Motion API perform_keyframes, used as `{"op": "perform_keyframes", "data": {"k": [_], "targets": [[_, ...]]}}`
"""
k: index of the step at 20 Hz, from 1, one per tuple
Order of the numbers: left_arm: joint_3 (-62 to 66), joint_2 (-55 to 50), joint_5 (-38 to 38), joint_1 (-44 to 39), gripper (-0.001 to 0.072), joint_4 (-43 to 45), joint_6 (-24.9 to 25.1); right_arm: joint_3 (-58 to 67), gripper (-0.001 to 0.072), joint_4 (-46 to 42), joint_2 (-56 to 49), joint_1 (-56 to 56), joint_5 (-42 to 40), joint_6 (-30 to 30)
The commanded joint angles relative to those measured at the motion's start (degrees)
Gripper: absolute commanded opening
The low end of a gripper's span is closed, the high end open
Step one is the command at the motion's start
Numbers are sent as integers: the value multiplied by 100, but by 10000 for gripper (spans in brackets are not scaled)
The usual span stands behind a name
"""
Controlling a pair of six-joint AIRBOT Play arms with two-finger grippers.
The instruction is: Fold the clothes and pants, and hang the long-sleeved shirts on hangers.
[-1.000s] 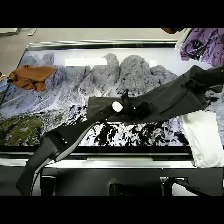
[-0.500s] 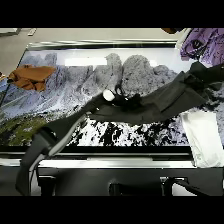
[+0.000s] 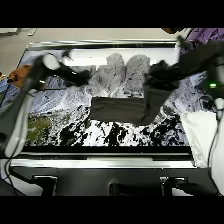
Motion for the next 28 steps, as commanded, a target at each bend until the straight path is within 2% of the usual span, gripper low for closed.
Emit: {"op": "perform_keyframes", "data": {"k": [1,3,8,17,18,19,20,21,24,28], "targets": [[4,629,-597,883,19,391,282,2,30,-70,-407,857,529,437],[4,855,-892,1311,19,393,485,2,30,-68,-688,1176,828,595],[4,1113,-1228,2009,19,389,612,2,30,11,-1349,1639,1530,918],[4,1128,-1340,2159,19,391,629,2,36,380,-2135,1954,2194,1108],[4,1128,-1340,2159,19,391,634,2,121,485,-2188,1965,2286,1104],[4,1126,-1340,2159,19,391,680,4,268,599,-2197,1965,2365,1088],[4,1126,-1342,2159,19,391,748,4,492,739,-2166,1965,2409,1045],[4,1126,-1346,2159,19,391,758,4,624,800,-2092,1947,2444,925],[4,1126,-1342,2164,19,393,758,13,629,748,-1637,1788,2385,619],[4,1126,-1342,2164,19,393,780,15,628,730,-824,734,1755,76]]}}
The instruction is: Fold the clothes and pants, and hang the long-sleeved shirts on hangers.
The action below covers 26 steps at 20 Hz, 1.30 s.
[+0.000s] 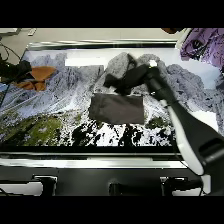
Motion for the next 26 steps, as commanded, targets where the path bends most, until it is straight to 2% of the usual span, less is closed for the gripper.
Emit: {"op": "perform_keyframes", "data": {"k": [1,5,8,10,14,20,23,25,26], "targets": [[2,4,2,4,19,0,28,4,627,17,664,-1010,-695,-691],[2,4,2,7,19,0,28,-52,608,44,868,-2745,-2094,-1899],[2,4,7,7,20,0,28,-721,609,632,756,-3641,-2354,-2583],[2,4,9,7,20,0,26,-1493,609,1226,627,-3847,-2273,-3084],[2,4,7,4,20,0,26,-2608,596,1836,136,-3646,-1749,-3740],[2,4,0,0,20,-4,24,-2776,565,2151,-654,-2992,-894,-4044],[2,4,-9,0,20,-4,24,-2776,479,2166,-763,-2658,-393,-4074],[2,4,-46,0,20,-4,24,-2774,447,2166,-763,-2485,-136,-4054],[2,4,-70,0,20,-4,26,-2774,348,2166,-763,-2417,-55,-4050]]}}
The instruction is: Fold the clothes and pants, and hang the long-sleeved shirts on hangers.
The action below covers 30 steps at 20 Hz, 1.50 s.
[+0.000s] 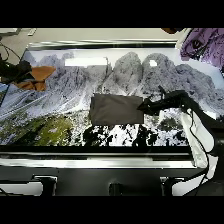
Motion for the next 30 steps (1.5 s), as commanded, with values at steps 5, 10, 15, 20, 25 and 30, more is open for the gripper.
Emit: {"op": "perform_keyframes", "data": {"k": [5,10,15,20,25,30], "targets": [[2,15,-186,-2,20,-2,0,219,30,-66,282,131,472,13],[2,15,-240,-2,20,-2,2,1464,30,-942,809,-605,264,933],[2,20,-262,0,20,-2,0,2452,30,-1777,1040,-1576,-195,1773],[2,22,-365,-2,20,-2,0,2638,30,-2031,1379,-2507,-509,2170],[2,33,-507,-2,20,-7,0,2638,30,-2852,1727,-3056,-953,2479],[2,98,-599,-2,20,-17,0,2638,30,-3989,2105,-3154,-1384,3139]]}}
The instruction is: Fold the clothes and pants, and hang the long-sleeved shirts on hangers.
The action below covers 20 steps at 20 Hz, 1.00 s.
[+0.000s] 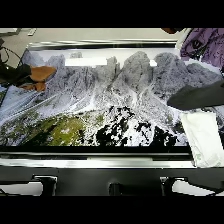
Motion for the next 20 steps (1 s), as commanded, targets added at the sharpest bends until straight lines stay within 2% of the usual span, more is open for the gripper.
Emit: {"op": "perform_keyframes", "data": {"k": [1,10,15,20], "targets": [[2,57,-55,-2,20,-7,0,7,30,-949,291,-83,-378,483],[2,179,-52,-2,20,-7,4,-107,30,-2065,767,-83,-1233,807],[2,179,-52,2,20,-7,13,-1587,30,-2712,1469,-83,-1250,1019],[2,179,-52,2,20,-7,284,-3276,30,-3353,2310,-83,-962,1303]]}}
